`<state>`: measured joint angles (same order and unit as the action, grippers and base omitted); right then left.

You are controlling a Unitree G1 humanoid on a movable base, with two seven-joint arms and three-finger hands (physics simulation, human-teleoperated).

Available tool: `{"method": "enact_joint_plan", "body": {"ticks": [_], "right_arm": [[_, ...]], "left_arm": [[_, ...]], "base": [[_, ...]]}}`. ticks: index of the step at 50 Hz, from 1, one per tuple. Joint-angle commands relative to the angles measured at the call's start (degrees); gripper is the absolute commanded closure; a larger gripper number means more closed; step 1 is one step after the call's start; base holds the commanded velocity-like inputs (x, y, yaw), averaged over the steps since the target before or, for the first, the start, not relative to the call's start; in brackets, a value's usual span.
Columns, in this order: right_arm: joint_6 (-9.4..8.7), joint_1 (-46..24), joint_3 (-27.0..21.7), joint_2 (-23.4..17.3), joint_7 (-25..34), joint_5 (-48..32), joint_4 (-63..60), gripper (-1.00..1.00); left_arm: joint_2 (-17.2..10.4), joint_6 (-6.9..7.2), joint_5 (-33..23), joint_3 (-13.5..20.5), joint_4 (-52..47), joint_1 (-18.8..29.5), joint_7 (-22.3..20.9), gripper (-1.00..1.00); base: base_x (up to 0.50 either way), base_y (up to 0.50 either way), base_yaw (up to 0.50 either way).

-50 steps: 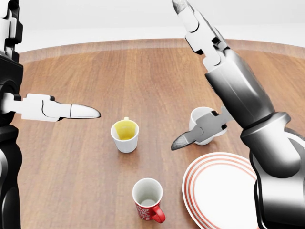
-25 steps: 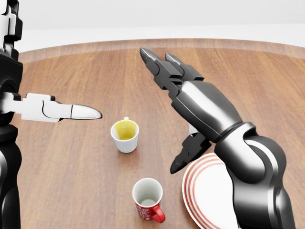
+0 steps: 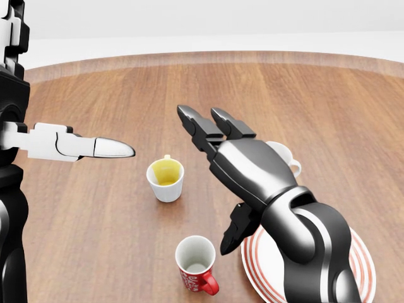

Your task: Pick up the red mug and put it on the plate

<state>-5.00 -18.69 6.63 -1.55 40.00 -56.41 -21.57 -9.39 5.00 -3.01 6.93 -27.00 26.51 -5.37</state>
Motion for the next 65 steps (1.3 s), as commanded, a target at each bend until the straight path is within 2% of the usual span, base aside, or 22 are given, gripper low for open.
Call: {"method": "enact_joint_plan", "body": {"ticks": [1, 23, 43, 65], "right_arm": [[0.00, 3.12, 2.54, 2.49, 0.00, -5.33, 0.92, -1.00], [0.00, 7.15, 5.40, 4.35, 0.00, -10.73, 3.58, -1.00], [0.00, 5.68, 8.11, 7.16, 0.00, -17.81, 6.34, -1.00], [0.00, 5.61, 10.05, 9.04, 0.00, -19.37, 12.77, -1.00]], "left_arm": [[-0.01, 0.00, 0.00, -0.03, -0.11, 0.15, -0.08, -1.00], [0.36, 0.00, -0.15, -0.50, 0.03, 0.58, -0.03, -1.00], [0.21, 0.00, 0.19, -0.21, 0.47, 0.12, -0.17, -1.00], [0.16, 0.00, 0.18, -0.26, 0.22, 0.37, -0.37, -1.00]], "base": [[0.00, 0.00, 0.00], [0.00, 0.00, 0.00], [0.00, 0.00, 0.00], [0.00, 0.00, 0.00]]}}
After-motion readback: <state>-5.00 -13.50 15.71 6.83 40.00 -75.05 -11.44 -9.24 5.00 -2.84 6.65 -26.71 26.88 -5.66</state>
